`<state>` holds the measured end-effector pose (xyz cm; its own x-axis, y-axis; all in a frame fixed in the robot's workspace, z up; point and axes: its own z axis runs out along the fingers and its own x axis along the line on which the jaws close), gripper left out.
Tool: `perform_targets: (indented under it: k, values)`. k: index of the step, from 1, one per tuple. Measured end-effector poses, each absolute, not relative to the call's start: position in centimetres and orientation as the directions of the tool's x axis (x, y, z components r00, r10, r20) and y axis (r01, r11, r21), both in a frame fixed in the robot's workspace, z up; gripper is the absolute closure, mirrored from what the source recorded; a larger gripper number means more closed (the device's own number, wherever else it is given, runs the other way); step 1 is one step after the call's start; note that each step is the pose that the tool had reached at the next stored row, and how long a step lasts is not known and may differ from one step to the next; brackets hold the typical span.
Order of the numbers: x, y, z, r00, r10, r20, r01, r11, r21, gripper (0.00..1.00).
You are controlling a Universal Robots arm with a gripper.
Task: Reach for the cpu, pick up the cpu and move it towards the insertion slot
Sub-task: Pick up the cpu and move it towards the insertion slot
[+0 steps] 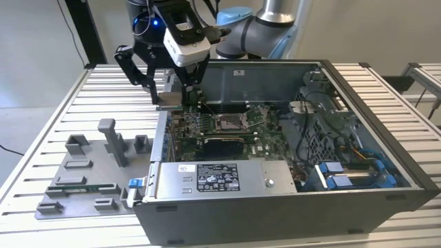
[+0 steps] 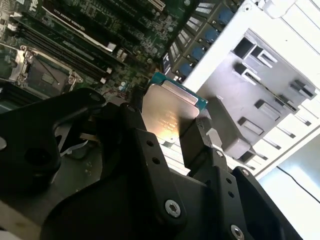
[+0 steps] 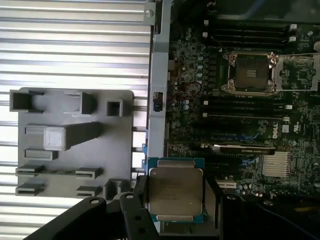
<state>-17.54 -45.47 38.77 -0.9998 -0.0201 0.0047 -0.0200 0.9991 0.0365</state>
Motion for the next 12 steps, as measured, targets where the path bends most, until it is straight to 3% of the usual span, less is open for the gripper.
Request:
perform_targets:
  k: [12]
  values:
    - [-15.7, -45.5, 38.8, -1.000, -0.020, 0.005, -0.020, 0.999, 0.036, 1.00]
